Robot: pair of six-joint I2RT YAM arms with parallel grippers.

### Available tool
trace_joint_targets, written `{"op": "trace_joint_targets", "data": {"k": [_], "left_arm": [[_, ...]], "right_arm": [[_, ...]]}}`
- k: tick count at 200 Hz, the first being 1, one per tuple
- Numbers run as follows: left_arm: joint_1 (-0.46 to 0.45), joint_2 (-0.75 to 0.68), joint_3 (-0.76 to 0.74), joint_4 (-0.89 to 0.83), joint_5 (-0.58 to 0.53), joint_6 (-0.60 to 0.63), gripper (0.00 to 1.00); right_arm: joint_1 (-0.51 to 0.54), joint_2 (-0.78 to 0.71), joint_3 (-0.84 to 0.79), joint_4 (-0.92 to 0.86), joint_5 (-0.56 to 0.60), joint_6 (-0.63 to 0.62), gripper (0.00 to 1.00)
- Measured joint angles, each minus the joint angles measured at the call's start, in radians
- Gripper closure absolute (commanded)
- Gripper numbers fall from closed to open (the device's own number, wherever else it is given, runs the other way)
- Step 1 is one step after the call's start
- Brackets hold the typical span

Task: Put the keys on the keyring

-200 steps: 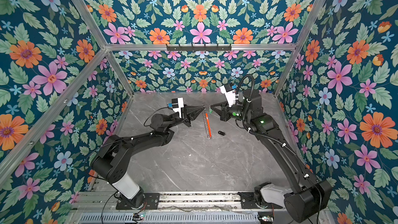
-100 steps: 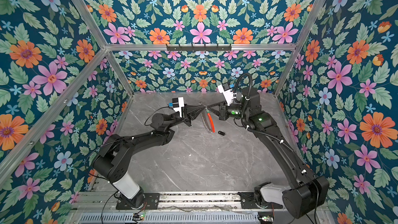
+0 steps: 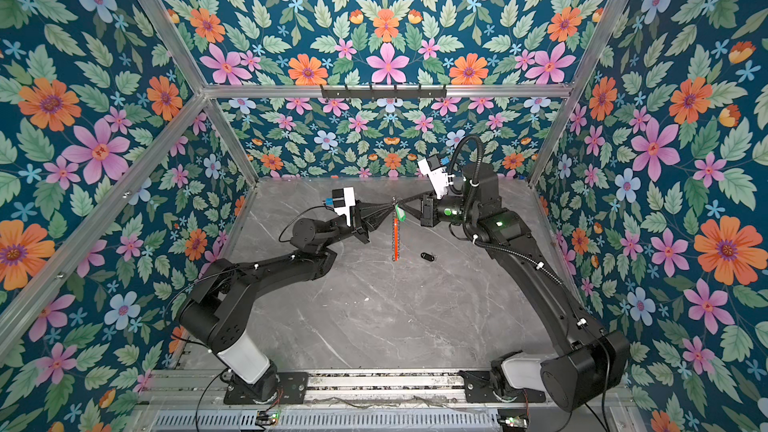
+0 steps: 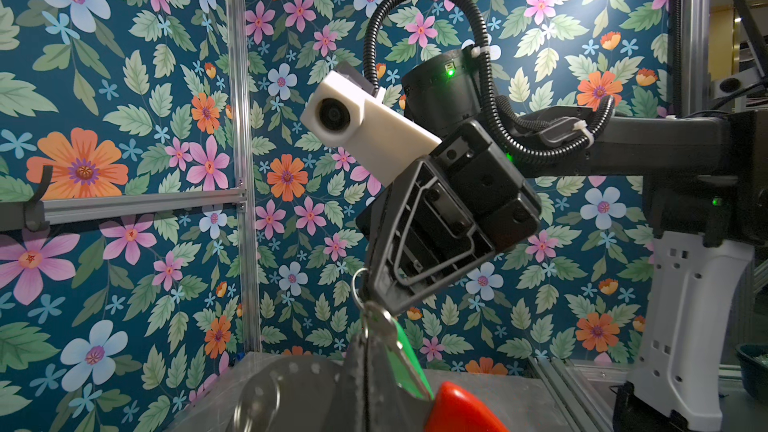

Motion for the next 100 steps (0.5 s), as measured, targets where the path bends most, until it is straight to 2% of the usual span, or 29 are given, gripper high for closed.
{"op": "trace_joint_targets", "data": {"k": [100], "left_arm": [[0.0,0.006,0.022,-0.014,-0.003,0.001,1.0]], "right_arm": [[0.001,0.002,-0.022,-0.051,0.046,0.027,1.0]]}}
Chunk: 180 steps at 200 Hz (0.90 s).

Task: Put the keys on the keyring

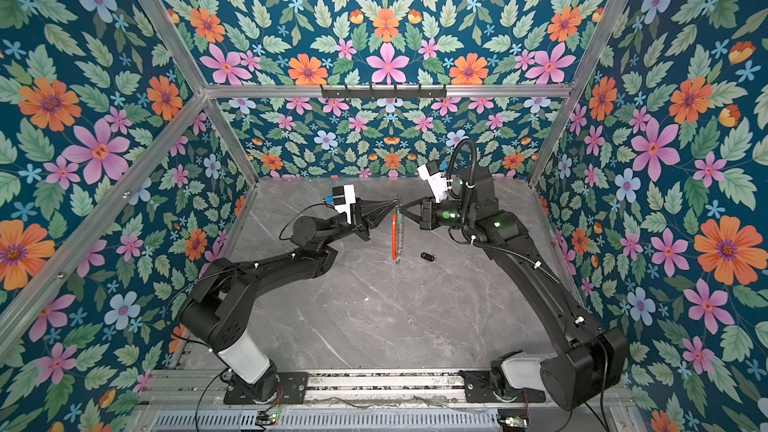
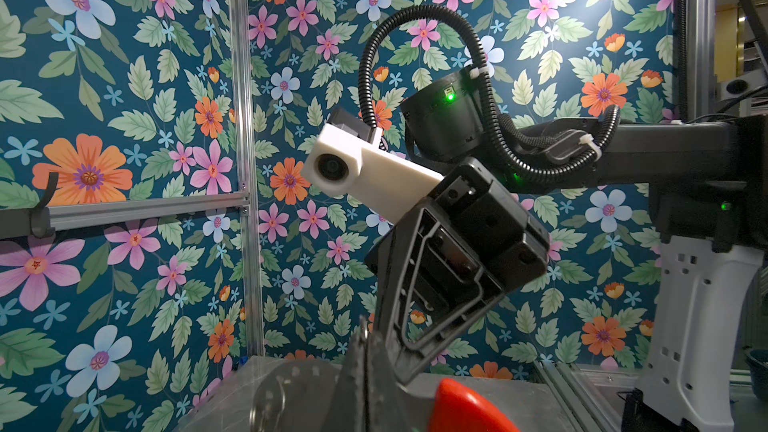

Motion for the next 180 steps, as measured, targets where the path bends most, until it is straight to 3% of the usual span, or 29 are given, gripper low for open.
{"op": "trace_joint_targets", "data": {"k": [180], "left_arm": [[-0.005,-0.016,-0.023,0.0,0.011,0.077,1.0]], "right_arm": [[-0.002,-0.012,0.038,0.033,-0.036,0.026,1.0]]}}
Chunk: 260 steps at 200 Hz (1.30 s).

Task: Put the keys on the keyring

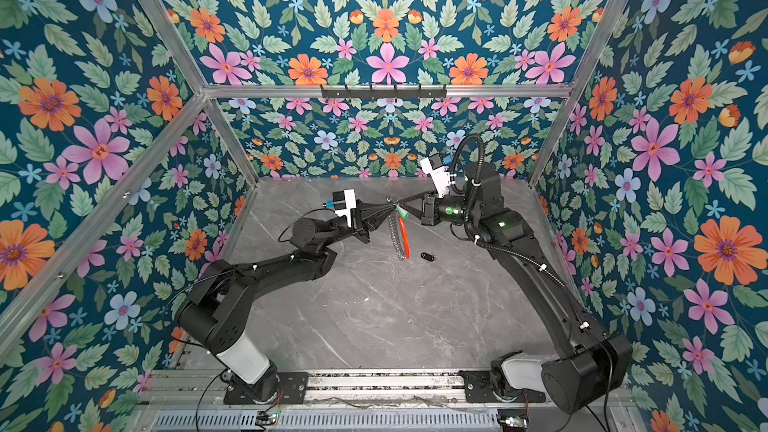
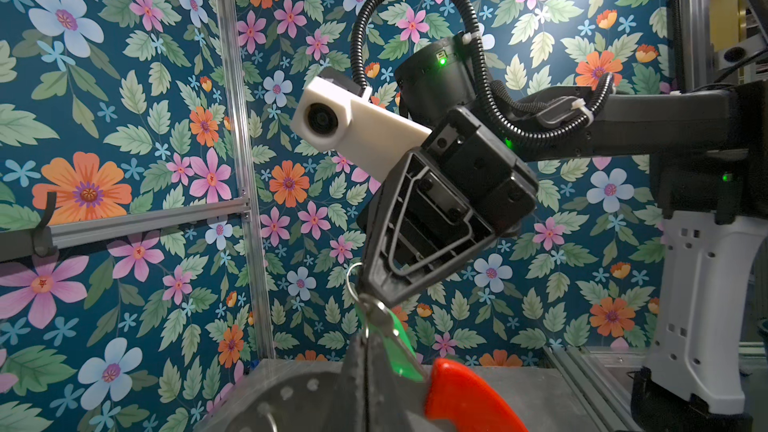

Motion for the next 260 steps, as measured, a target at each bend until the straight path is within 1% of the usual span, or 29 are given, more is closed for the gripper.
{"op": "trace_joint_targets", "data": {"k": [71,203,226,260], "left_arm": [[0.0,0.001,-0.007,0.0,-0.004,0.023,1.0],[0.003,0.0,-0.01,0.0,-0.012,0.029,1.0],[0.003,0.0,-0.01,0.0,-0.019,0.025,1.0],[0.003,0.0,-0.007,0.005,-0.029,0.025,1.0]], "right_arm": [[-0.001,0.006,-0.018,0.005,0.0,0.015,1.0],[-0.005,0.021,-0.019,-0.005,0.009,0.053,1.0],[-0.01,0.028,-0.008,-0.025,0.001,0.056,1.0],[-0.017,0.046,0.0,-0.066,-0.042,0.067,1.0]]}}
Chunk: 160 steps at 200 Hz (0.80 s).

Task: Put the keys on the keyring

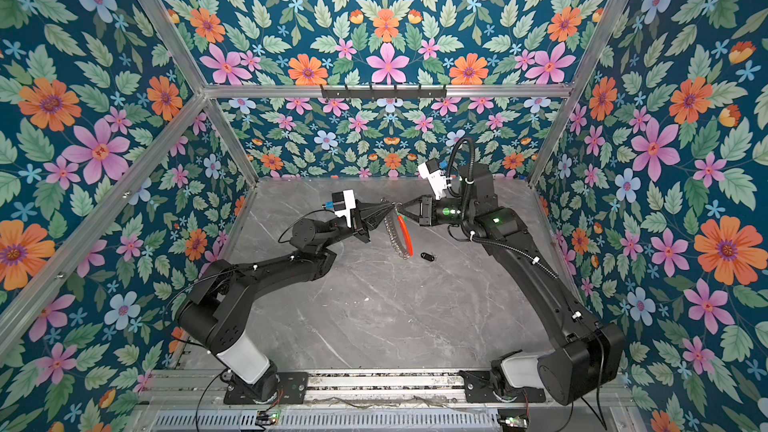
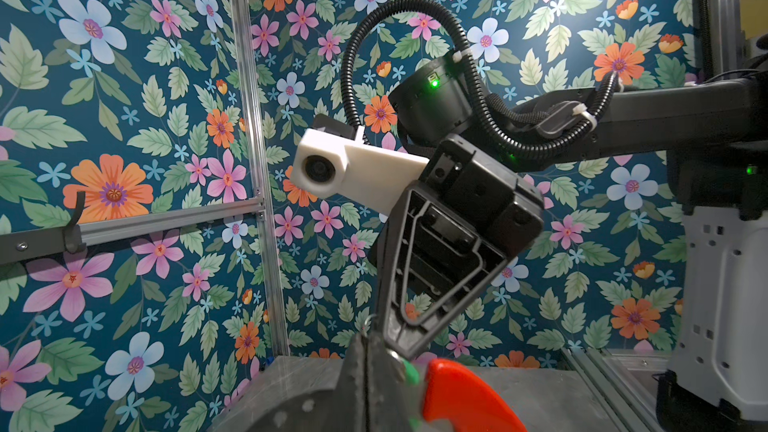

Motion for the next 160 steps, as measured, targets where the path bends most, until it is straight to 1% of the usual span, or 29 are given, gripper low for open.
{"op": "trace_joint_targets", "data": {"k": [58,105,126,160], "left_arm": [[-0.002,0.0,0.005,0.011,0.003,-0.019,1.0],[-0.002,0.0,0.005,0.008,0.003,-0.029,1.0],[-0.003,-0.006,0.018,0.062,0.003,-0.035,1.0],[-0.006,-0.003,0.029,0.1,0.003,-0.047,1.0]], "right_arm": [[-0.014,0.002,0.014,-0.026,-0.032,0.016,1.0],[-0.058,0.028,0.02,-0.042,-0.091,0.059,1.0],[-0.075,0.039,0.006,-0.079,-0.047,0.071,1.0],[-0.071,0.039,-0.006,-0.094,-0.052,0.092,1.0]]}}
